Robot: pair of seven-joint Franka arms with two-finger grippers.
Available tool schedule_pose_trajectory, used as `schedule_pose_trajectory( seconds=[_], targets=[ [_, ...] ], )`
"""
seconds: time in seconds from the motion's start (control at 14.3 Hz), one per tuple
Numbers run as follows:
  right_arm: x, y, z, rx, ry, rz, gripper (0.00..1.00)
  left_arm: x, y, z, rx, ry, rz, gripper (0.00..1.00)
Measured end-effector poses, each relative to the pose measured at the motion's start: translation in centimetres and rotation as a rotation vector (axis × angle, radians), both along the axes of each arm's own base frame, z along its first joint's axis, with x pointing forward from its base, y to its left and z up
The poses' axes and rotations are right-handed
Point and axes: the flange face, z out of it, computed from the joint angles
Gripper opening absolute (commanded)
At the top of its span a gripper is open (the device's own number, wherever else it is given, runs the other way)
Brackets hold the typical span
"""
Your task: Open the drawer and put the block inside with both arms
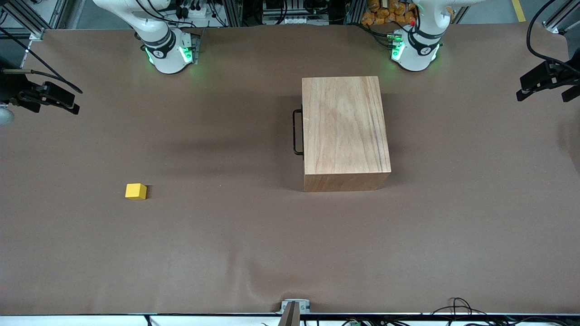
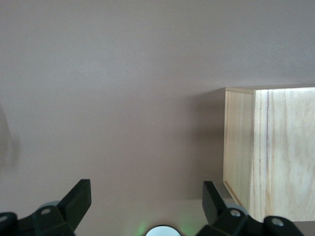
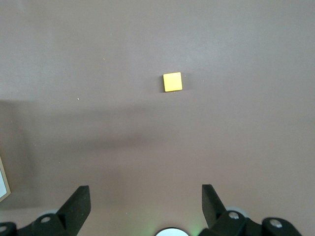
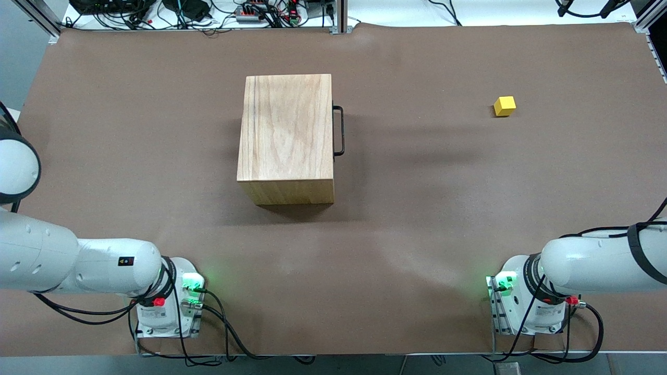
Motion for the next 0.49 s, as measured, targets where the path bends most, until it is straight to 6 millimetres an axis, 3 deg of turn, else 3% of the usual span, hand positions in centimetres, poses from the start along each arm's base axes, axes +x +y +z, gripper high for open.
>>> schedule_pose_trajectory(
  seconds=[0.49],
  targets=[
    [0.3, 0.0, -0.5, 0.000, 0.008, 0.001, 1.00, 0.5, -0.3, -1.1, -0.015, 0.024, -0.004, 1.00]
  ],
)
